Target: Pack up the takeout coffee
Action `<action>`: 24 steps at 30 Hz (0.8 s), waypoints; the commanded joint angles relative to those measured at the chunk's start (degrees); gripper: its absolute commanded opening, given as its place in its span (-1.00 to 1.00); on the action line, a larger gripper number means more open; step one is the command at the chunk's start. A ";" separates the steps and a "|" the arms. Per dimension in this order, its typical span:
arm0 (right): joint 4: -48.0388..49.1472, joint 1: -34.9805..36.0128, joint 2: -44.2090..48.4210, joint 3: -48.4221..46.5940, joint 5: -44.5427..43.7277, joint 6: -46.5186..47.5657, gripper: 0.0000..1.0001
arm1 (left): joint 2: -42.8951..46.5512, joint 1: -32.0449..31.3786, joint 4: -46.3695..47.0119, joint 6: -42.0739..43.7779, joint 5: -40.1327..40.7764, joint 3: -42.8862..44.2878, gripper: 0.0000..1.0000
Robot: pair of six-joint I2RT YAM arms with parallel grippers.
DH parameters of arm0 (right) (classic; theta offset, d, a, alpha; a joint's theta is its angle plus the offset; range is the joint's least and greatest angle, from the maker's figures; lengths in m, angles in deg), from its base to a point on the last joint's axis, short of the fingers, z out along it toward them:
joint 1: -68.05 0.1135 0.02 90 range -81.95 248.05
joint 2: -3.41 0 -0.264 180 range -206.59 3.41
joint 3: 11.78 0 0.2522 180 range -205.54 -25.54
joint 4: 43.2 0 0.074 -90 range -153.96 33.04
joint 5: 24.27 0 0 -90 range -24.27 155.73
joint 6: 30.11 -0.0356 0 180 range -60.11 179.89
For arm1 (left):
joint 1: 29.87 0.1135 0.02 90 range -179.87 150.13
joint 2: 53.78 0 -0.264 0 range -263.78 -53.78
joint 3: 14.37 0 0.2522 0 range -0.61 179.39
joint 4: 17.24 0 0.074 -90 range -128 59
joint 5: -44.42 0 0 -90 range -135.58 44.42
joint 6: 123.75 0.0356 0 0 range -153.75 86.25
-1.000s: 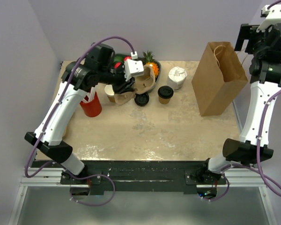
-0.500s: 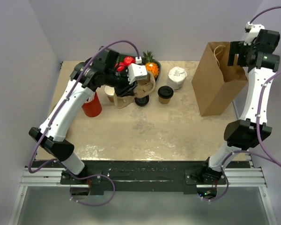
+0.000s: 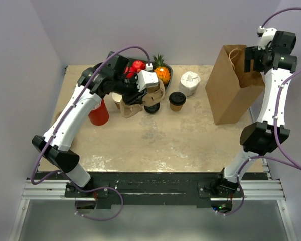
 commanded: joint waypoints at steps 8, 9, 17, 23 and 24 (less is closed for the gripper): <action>1.37 -1.09 -1.56 -1.49 3.87 2.37 0.45 | 0.24 -0.80 1.92 0.72 0.26 0.56 -1.00; 1.28 -1.09 -1.65 -1.49 4.13 2.45 0.43 | 0.33 -0.71 1.83 0.72 0.43 0.56 -1.00; 1.46 -1.36 -3.14 -2.19 4.75 2.98 0.24 | 0.16 -0.97 1.74 0.81 1.31 0.03 -1.00; 1.72 -1.45 -2.53 -2.19 4.84 2.54 0.04 | -0.11 -1.06 1.75 0.89 1.40 0.12 -1.00; 1.64 -1.53 -2.44 -2.11 5.01 2.54 0.02 | -0.11 -1.06 1.83 0.90 1.40 0.12 -1.00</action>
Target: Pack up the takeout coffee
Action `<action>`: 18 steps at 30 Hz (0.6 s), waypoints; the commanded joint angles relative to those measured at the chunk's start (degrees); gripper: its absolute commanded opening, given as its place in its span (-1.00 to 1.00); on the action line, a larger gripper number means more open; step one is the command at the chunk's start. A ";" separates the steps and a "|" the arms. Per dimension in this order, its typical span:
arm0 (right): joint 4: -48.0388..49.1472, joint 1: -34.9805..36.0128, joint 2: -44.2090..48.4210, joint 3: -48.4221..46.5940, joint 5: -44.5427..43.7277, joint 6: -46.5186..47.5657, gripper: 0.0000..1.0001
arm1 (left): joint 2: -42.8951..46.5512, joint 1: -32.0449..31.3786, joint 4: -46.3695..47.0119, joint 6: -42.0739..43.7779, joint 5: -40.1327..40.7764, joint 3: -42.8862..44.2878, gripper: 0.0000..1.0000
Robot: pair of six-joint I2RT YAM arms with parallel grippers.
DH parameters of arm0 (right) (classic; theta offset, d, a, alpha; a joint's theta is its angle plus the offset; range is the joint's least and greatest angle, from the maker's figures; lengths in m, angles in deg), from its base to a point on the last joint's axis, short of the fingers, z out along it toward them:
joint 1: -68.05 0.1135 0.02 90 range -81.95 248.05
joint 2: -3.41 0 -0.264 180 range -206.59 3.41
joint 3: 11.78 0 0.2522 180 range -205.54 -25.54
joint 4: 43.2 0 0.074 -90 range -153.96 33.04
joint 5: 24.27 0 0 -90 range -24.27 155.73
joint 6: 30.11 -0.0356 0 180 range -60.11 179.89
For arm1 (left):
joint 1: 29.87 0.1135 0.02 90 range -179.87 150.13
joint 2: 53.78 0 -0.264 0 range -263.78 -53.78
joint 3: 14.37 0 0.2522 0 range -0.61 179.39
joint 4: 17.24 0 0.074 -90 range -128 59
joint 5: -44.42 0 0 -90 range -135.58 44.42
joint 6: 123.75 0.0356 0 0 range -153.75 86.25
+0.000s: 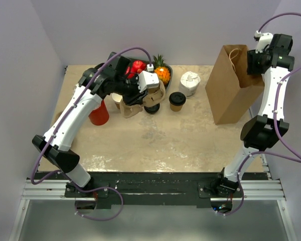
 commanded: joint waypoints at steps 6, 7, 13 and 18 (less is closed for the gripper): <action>1.72 -0.20 3.64 -0.88 1.45 -0.10 -0.49 | -0.33 -0.67 1.83 0.96 -0.24 0.17 -1.00; 1.81 -0.20 3.82 -0.70 1.28 -0.19 -0.59 | -0.33 -0.58 1.83 1.05 -0.15 0.17 -1.00; 3.13 -0.20 7.94 1.40 2.15 1.46 -1.00 | -0.42 -0.76 3.32 0.79 -0.24 1.13 -1.00; 5.85 -0.11 16.10 9.66 4.35 6.30 -1.00 | 0.64 -1.28 8.15 2.28 -3.92 2.72 -1.00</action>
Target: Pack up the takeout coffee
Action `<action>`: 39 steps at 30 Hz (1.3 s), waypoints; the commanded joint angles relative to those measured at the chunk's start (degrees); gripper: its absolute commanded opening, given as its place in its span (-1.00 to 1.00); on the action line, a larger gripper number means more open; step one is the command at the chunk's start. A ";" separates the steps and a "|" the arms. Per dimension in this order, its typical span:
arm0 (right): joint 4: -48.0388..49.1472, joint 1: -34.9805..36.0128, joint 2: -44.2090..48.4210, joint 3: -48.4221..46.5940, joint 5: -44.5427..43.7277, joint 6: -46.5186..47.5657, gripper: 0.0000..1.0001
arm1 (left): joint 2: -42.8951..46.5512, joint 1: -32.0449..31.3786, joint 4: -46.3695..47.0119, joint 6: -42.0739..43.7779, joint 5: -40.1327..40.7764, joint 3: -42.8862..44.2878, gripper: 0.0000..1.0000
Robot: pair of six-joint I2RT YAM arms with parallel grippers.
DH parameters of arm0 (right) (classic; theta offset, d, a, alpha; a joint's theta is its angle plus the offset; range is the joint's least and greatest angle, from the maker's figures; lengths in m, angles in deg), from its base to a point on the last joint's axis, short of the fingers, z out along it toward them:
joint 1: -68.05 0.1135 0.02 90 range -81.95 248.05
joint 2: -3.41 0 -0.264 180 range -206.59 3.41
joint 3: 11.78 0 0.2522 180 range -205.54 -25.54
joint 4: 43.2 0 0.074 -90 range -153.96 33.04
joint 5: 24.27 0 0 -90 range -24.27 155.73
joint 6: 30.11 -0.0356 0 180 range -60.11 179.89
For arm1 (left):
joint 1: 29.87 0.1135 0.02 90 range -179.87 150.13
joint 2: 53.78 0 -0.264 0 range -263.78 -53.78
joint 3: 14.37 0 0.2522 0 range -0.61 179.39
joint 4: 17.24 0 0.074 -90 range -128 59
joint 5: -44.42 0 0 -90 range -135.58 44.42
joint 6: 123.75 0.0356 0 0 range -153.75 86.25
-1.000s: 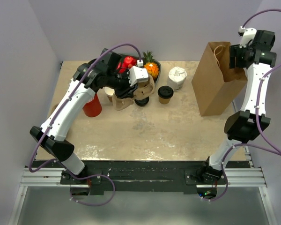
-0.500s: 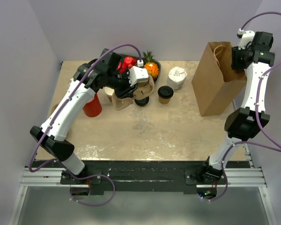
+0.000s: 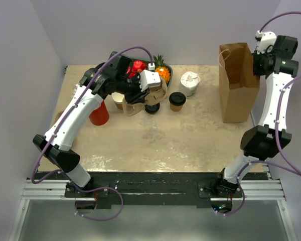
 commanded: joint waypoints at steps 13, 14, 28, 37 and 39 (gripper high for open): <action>6.72 8.62 31.55 30.20 8.80 18.84 -1.00 | 4.17 -4.88 32.16 5.20 -6.26 3.69 -1.00; 6.54 9.68 32.44 31.35 8.54 18.93 -1.00 | 4.44 -5.76 34.38 5.29 -5.91 3.33 -1.00; -4.87 12.94 43.87 35.85 16.44 15.86 -1.00 | 5.23 -19.22 54.25 13.20 -6.96 -8.69 -1.00; -8.04 12.85 45.98 36.46 20.66 11.46 -1.00 | 7.86 -20.62 76.83 14.16 -10.31 -23.09 -1.00; -8.31 12.85 46.25 36.64 20.66 11.20 -1.00 | 9.44 -22.02 84.02 16.00 -9.08 -29.24 -1.00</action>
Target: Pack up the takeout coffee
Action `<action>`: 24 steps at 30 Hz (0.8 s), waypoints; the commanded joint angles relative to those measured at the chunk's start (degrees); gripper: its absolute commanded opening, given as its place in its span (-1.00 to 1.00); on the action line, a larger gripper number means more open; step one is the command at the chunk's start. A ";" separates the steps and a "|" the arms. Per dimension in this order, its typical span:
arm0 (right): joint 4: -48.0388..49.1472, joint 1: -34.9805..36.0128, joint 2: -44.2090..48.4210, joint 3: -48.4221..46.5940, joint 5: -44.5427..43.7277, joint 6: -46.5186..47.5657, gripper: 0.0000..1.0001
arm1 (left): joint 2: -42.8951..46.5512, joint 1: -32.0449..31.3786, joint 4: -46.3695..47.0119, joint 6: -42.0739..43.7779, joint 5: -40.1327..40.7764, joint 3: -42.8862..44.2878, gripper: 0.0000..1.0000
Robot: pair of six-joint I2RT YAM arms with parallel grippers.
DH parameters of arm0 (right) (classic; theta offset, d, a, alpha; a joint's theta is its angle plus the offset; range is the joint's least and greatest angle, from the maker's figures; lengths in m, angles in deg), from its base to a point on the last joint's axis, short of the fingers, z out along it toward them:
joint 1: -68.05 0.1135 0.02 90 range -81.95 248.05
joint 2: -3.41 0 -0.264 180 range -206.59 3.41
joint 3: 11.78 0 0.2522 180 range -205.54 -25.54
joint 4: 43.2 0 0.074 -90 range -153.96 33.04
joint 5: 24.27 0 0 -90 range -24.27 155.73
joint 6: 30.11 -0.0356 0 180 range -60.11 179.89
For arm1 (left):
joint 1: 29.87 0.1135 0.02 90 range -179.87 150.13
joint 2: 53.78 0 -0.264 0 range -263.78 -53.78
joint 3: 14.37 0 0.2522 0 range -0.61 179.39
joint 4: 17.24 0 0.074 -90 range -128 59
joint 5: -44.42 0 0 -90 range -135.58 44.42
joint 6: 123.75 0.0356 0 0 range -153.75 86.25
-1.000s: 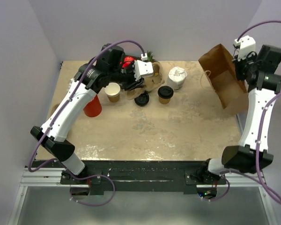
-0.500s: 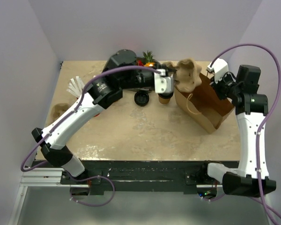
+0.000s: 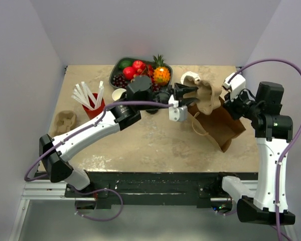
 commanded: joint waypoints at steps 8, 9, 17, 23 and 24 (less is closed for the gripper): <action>0.11 0.13 0.72 0.82 3.38 -4.17 -1.00 | 5.54 -5.01 17.23 8.32 -1.97 -11.24 -1.00; 0.37 0.13 0.46 0.82 3.38 -5.13 -1.00 | 5.80 -5.19 15.13 8.76 -2.06 -11.41 -1.00; 0.99 0.04 -0.34 -1.29 4.25 -5.58 -1.00 | 5.01 -6.25 4.48 13.15 -0.31 -10.28 -1.00; -0.59 0.13 0.37 -0.77 5.22 -4.27 -1.00 | 0.98 -6.78 2.46 13.42 1.45 -7.12 -1.00; -0.77 0.04 0.63 -0.68 5.22 -4.00 -1.00 | -0.51 -6.78 0.62 13.51 1.54 -4.93 -1.00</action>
